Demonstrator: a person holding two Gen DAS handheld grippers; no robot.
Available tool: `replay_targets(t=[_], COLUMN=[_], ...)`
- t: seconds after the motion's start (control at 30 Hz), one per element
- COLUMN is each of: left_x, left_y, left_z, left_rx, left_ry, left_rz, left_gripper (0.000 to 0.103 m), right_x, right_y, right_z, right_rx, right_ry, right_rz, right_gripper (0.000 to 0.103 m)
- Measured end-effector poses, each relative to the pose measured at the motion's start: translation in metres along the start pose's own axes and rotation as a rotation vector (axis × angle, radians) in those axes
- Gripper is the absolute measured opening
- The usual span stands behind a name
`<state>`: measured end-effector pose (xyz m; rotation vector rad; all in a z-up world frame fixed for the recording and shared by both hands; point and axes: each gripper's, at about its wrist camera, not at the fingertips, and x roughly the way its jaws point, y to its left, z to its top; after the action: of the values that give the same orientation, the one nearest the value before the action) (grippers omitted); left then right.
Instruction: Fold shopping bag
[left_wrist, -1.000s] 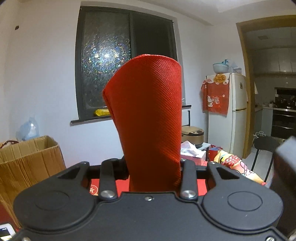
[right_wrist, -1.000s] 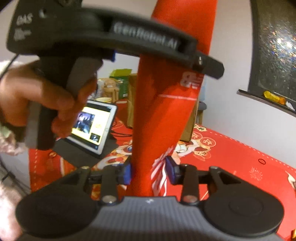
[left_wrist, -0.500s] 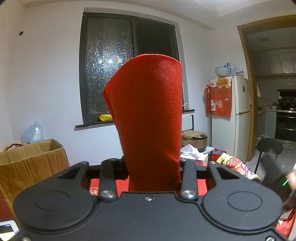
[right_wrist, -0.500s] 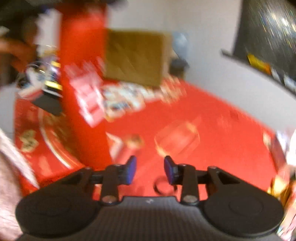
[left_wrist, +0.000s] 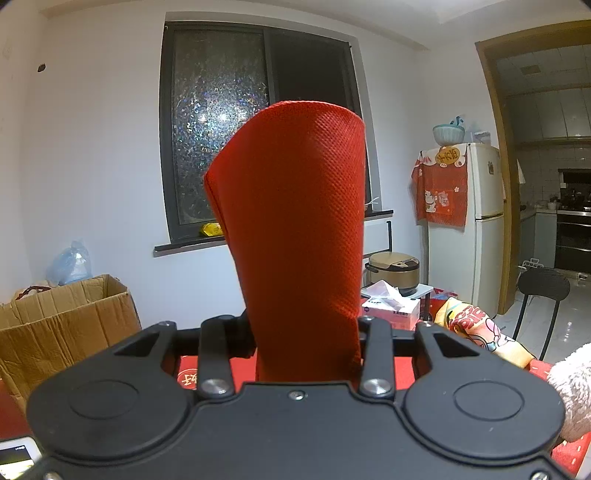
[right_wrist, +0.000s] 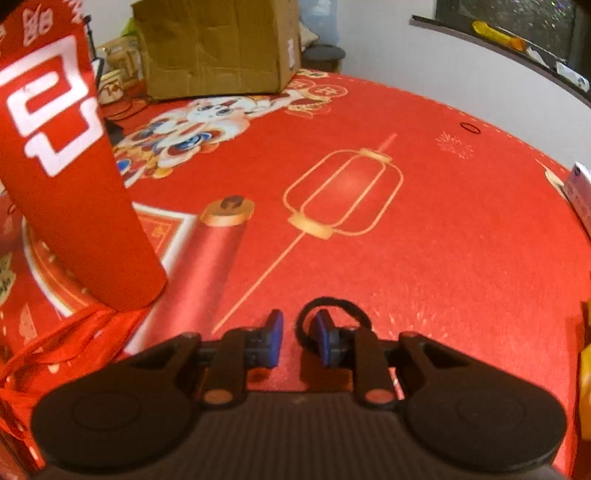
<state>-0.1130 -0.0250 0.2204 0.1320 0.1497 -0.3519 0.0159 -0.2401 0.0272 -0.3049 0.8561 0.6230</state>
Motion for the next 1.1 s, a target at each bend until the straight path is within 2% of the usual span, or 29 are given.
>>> replay_targets(t=[0.1,0.13,0.17,0.27,0.4,0.47,0.6,0.73,0.83,0.97,1.1], left_x=[0.0,0.0,0.0,0.0,-0.002,-0.003,-0.004,-0.006,-0.007,-0.004,-0.003], left_y=[0.0,0.001,0.001,0.0,0.003,0.005,0.006,0.006,0.005,0.003,0.001], left_z=[0.0,-0.001,-0.001,-0.001,-0.002,-0.003,-0.004,-0.006,-0.008,-0.009,-0.012], left_rx=[-0.001,0.002,0.004,0.015,0.01,0.004,-0.001,0.008,0.018,0.02,0.005], left_ry=[-0.001,-0.002,-0.003,-0.002,-0.002,-0.003,-0.01,-0.022,-0.033,-0.035,-0.052], left_rz=[-0.003,-0.005,-0.007,-0.01,-0.01,-0.009,-0.01,-0.019,-0.026,-0.018,-0.022], left_gripper=[0.038,0.038,0.038,0.038,0.038,0.038,0.038,0.038,0.038,0.038,0.038], right_x=[0.001,0.003,0.004,0.005,-0.015,-0.039,-0.102,-0.184,-0.243,-0.292,-0.304], right_y=[0.004,0.007,0.007,0.007,-0.013,-0.023,-0.027,-0.014,0.005,0.039,0.067], right_z=[0.0,-0.001,-0.001,-0.001,-0.001,0.003,0.026,0.066,0.097,0.133,0.156], right_rx=[-0.021,-0.035,-0.032,-0.013,0.175,0.272,0.308,0.194,0.054,-0.11,-0.206], right_ry=[-0.003,-0.005,-0.009,-0.021,-0.145,-0.248,-0.453,-0.653,-0.755,-0.738,-0.646], right_rz=[-0.013,-0.02,-0.028,-0.05,-0.003,0.05,0.128,0.2,0.256,0.323,0.309], right_gripper=[0.016,0.005,0.003,0.003,0.003,0.003,0.003,0.002,0.002,0.002,0.003])
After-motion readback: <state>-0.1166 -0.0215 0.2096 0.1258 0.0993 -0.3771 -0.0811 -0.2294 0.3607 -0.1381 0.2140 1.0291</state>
